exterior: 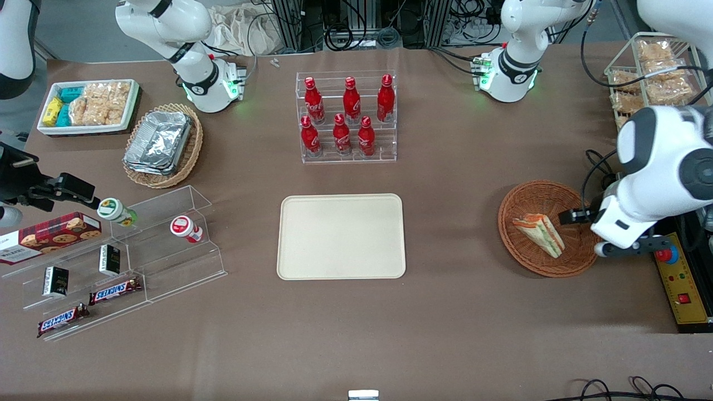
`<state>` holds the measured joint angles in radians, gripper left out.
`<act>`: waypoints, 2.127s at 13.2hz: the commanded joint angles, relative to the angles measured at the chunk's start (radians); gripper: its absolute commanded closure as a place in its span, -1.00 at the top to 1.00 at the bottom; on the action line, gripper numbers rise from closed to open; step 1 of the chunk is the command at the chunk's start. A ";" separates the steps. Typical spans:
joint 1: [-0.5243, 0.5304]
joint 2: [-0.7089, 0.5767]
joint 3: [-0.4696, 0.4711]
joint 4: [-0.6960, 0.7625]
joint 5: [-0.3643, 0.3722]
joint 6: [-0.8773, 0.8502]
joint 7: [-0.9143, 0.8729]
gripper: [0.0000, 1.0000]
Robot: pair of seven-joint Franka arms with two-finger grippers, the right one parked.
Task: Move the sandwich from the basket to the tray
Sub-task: 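Move the left gripper over the wrapped sandwich in the wicker basket, then lower the left gripper and close it on the sandwich, then lift the sandwich out of the basket with the left gripper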
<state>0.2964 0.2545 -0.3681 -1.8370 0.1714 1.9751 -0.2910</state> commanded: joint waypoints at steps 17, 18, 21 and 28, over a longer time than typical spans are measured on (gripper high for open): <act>0.007 0.200 0.044 -0.177 0.011 0.370 -0.362 0.71; 0.007 0.198 0.044 -0.179 0.011 0.369 -0.365 0.50; 0.001 0.177 0.043 -0.177 0.011 0.338 -0.402 -0.38; -0.002 0.077 -0.046 0.065 -0.009 -0.132 -0.401 -1.00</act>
<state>0.2949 0.3495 -0.3814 -1.8757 0.1714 1.9756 -0.6794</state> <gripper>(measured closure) 0.692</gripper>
